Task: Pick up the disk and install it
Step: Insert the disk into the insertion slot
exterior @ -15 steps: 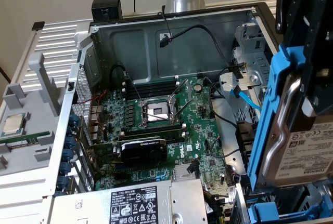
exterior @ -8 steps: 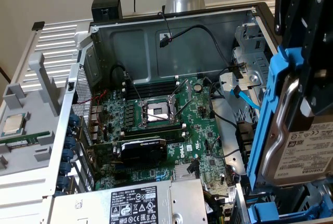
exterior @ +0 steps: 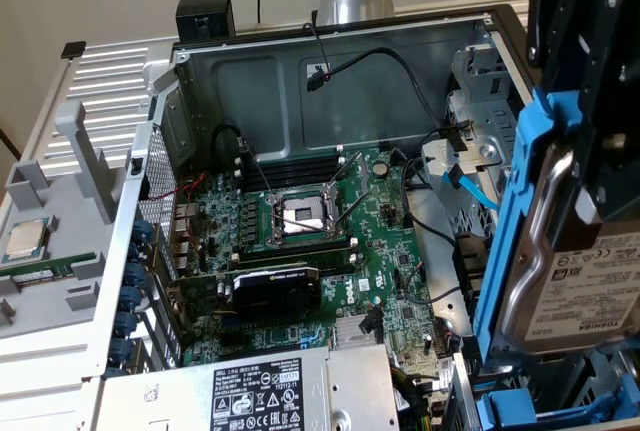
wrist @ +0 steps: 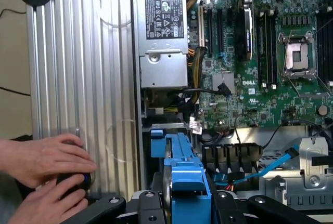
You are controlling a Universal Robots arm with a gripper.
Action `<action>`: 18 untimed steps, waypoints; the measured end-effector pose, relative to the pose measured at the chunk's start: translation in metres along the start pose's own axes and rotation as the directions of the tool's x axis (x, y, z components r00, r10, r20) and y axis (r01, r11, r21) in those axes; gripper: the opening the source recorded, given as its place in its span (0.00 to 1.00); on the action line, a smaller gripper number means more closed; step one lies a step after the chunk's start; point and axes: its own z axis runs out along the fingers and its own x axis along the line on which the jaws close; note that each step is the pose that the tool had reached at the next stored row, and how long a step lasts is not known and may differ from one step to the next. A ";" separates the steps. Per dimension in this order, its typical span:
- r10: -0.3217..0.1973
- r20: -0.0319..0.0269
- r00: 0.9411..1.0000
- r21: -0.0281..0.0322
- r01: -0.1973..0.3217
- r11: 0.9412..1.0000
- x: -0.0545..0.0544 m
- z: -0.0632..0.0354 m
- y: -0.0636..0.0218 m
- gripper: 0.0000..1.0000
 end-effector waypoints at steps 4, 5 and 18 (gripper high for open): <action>0.000 0.002 1.000 0.000 0.000 1.000 -0.001 0.0007 -0.0002 0.37; 0.000 0.003 1.000 -0.001 0.000 1.000 -0.001 0.0009 -0.0002 0.37; -0.004 0.010 1.000 -0.001 0.004 1.000 -0.003 0.0056 -0.0007 0.37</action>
